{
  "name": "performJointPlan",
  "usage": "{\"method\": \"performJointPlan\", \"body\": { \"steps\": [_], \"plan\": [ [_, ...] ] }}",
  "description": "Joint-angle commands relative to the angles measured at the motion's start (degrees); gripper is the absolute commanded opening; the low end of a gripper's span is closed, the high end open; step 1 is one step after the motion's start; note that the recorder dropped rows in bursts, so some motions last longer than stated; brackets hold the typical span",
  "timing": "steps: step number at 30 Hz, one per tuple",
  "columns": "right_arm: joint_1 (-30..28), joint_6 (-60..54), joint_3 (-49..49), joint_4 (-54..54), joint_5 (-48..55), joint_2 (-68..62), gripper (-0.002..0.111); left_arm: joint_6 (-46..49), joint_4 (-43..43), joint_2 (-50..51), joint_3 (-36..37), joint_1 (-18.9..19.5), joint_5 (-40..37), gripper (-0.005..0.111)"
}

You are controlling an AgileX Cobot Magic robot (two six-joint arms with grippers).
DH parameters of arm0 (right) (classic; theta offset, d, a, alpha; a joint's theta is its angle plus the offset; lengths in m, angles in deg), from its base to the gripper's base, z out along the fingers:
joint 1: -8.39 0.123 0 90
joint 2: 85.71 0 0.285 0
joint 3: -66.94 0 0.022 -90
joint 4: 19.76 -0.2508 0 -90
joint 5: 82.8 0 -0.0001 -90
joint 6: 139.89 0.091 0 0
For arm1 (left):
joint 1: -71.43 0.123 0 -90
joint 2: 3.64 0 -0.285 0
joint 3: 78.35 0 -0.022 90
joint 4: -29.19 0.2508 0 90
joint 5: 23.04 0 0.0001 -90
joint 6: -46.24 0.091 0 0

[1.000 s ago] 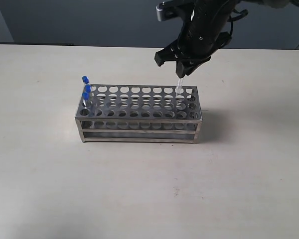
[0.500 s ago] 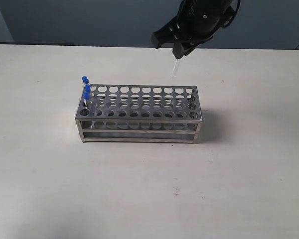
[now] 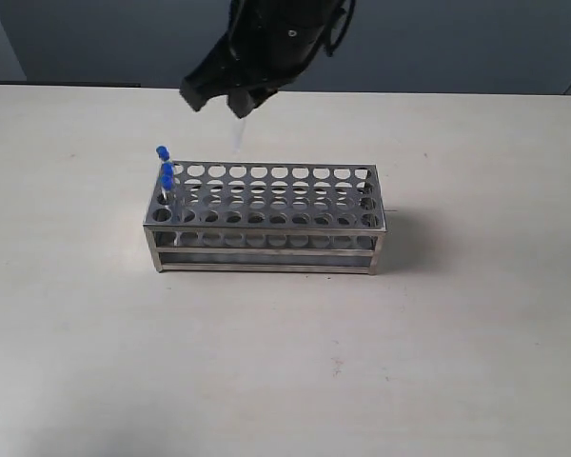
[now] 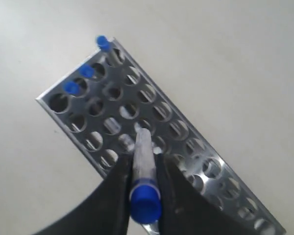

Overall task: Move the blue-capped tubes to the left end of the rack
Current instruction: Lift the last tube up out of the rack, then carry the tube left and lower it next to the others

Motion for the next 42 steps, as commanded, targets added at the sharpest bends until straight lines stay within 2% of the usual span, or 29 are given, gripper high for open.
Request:
{"method": "performJointPlan", "body": {
  "steps": [1,9,16,39,42],
  "plan": [
    [3.31,-2.36,4.94,-2.54,3.22,-4.04,0.000,-0.03,-0.05,-0.20,-0.18,-0.36,0.39,0.001],
    [6.61,-3.30,8.69,-2.84,4.56,-9.96,0.000,-0.03,-0.05,-0.20,-0.18,-0.36,0.39,0.001],
    [6.61,-4.18,11.32,-4.69,4.18,-13.10,0.000,-0.03,-0.05,-0.20,-0.18,-0.36,0.39,0.001],
    [6.61,-6.37,11.33,-9.65,-1.31,-20.95,0.000,-0.03,-0.05,-0.20,-0.18,-0.36,0.52,0.001],
    [6.61,-6.47,11.33,-9.85,-0.94,-22.10,0.005,-0.03,-0.05,-0.20,-0.18,-0.36,0.41,0.001]
  ]
}}
